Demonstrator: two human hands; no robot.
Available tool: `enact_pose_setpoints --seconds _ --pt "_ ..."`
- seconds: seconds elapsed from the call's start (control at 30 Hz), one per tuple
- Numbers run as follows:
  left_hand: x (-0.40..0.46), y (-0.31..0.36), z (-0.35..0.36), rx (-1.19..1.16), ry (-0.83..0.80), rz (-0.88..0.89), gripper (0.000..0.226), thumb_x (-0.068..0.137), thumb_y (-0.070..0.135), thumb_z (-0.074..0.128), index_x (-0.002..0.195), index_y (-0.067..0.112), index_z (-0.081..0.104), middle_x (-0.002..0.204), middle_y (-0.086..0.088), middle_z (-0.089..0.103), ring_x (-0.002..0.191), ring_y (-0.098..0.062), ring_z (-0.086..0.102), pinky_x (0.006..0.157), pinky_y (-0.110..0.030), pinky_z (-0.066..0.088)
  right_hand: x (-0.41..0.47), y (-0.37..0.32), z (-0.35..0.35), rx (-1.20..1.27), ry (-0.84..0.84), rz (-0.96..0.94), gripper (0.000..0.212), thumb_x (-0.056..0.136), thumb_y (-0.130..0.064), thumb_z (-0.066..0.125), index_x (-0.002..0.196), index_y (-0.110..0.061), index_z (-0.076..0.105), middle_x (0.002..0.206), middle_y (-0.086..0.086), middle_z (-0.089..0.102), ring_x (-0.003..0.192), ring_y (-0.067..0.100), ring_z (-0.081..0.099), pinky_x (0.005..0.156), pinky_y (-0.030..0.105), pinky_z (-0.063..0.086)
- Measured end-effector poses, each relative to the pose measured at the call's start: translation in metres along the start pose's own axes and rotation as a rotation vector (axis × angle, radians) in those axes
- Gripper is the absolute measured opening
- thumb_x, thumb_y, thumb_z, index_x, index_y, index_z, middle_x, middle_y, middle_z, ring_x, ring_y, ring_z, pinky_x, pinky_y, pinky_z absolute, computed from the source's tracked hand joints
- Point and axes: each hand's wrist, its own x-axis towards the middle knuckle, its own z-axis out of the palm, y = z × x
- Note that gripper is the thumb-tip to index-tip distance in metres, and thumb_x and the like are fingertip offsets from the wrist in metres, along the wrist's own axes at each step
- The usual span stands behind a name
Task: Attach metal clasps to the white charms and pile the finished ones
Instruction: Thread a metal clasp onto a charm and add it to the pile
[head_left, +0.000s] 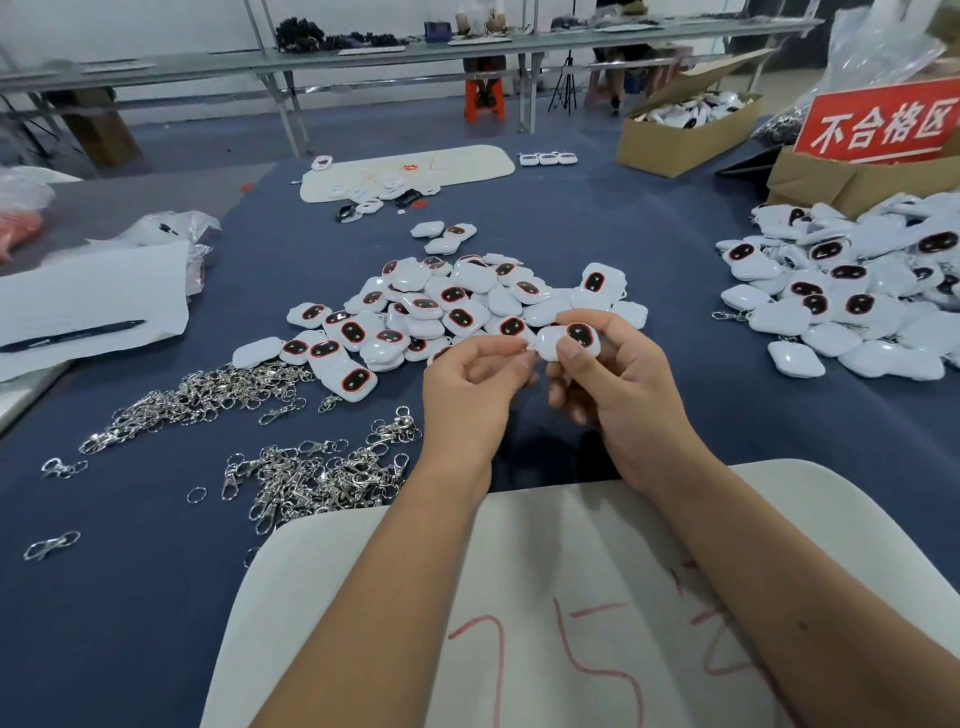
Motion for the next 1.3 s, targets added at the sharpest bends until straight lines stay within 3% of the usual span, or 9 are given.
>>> enact_pose_setpoints --seconds 0.1,0.27,0.4,0.53,0.7,0.93,1.1,1.2,1.3 --pt "-0.001 0.002 0.0 -0.115 0.002 -0.046 0.014 0.086 -0.002 0.076 0.098 0.004 0.073 0.078 -0.009 0.073 0.074 -0.018 0.067 0.08 -0.032 0.055 0.001 0.0 0.0 0.02 0.004 0.005 0.022 0.103 -0.014 0.063 0.125 -0.01 0.063 0.08 0.01 0.068 0.064 0.02 0.061 0.048 0.022 0.043" --pt "-0.001 0.005 -0.001 -0.114 0.047 0.001 0.014 0.085 -0.002 0.077 0.087 0.011 0.075 0.067 -0.003 0.07 0.069 -0.014 0.065 0.074 -0.027 0.053 0.001 0.002 0.0 0.007 -0.003 0.032 0.02 0.103 -0.015 0.064 0.123 -0.011 0.065 0.081 0.008 0.07 0.063 0.02 0.063 0.048 0.022 0.043" --pt "0.002 0.004 -0.004 0.159 0.083 0.16 0.015 0.084 0.004 0.079 0.086 0.018 0.076 0.082 -0.004 0.076 0.078 -0.012 0.069 0.079 -0.025 0.057 0.001 0.002 0.0 0.012 0.007 0.036 0.02 0.101 -0.019 0.065 0.12 -0.011 0.066 0.079 0.007 0.07 0.061 0.018 0.063 0.048 0.02 0.042" --pt "0.002 0.005 -0.006 0.462 0.074 0.341 0.018 0.084 0.009 0.08 0.087 0.024 0.07 0.079 0.009 0.072 0.072 -0.002 0.066 0.067 -0.01 0.049 0.001 0.001 0.001 -0.017 0.014 0.035 0.018 0.101 -0.023 0.066 0.117 -0.014 0.067 0.075 0.007 0.068 0.059 0.018 0.06 0.048 0.021 0.042" --pt "0.0 0.003 -0.005 0.621 0.055 0.447 0.021 0.084 0.009 0.078 0.088 0.022 0.063 0.076 0.011 0.067 0.075 0.0 0.064 0.065 -0.006 0.043 0.0 0.0 0.001 -0.033 0.024 0.043 0.019 0.098 -0.028 0.067 0.113 -0.018 0.068 0.073 0.007 0.065 0.057 0.02 0.057 0.048 0.022 0.042" --pt "0.001 0.0 -0.005 0.38 0.09 0.262 0.013 0.084 0.012 0.081 0.086 0.021 0.072 0.079 0.004 0.075 0.074 -0.012 0.072 0.071 -0.019 0.054 0.003 0.002 -0.001 0.018 0.167 0.079 0.014 0.102 -0.016 0.064 0.116 -0.013 0.063 0.072 0.008 0.069 0.053 0.017 0.057 0.043 0.022 0.04" --pt "-0.002 0.003 0.007 0.329 0.076 0.181 0.01 0.087 0.012 0.076 0.082 0.02 0.074 0.071 0.002 0.075 0.068 -0.012 0.072 0.078 -0.029 0.058 0.003 -0.002 0.001 0.03 0.32 0.068 0.013 0.099 -0.02 0.07 0.109 -0.013 0.066 0.07 0.004 0.068 0.054 0.012 0.056 0.046 0.019 0.044" --pt "0.002 -0.002 0.034 0.287 0.048 0.081 0.012 0.087 0.008 0.074 0.079 0.018 0.074 0.071 -0.001 0.075 0.073 -0.018 0.074 0.086 -0.042 0.06 0.008 -0.003 -0.005 0.04 0.411 0.061 0.017 0.099 -0.02 0.071 0.112 -0.011 0.064 0.066 0.001 0.064 0.05 0.012 0.05 0.045 0.021 0.042" --pt "0.006 -0.006 0.073 0.238 0.032 0.032 0.01 0.086 0.002 0.072 0.082 0.012 0.075 0.078 -0.005 0.077 0.079 -0.021 0.076 0.086 -0.044 0.061 0.012 -0.005 -0.013 -0.015 0.575 0.014 0.017 0.097 -0.022 0.07 0.112 -0.018 0.062 0.068 0.003 0.069 0.053 0.013 0.056 0.051 0.027 0.047"
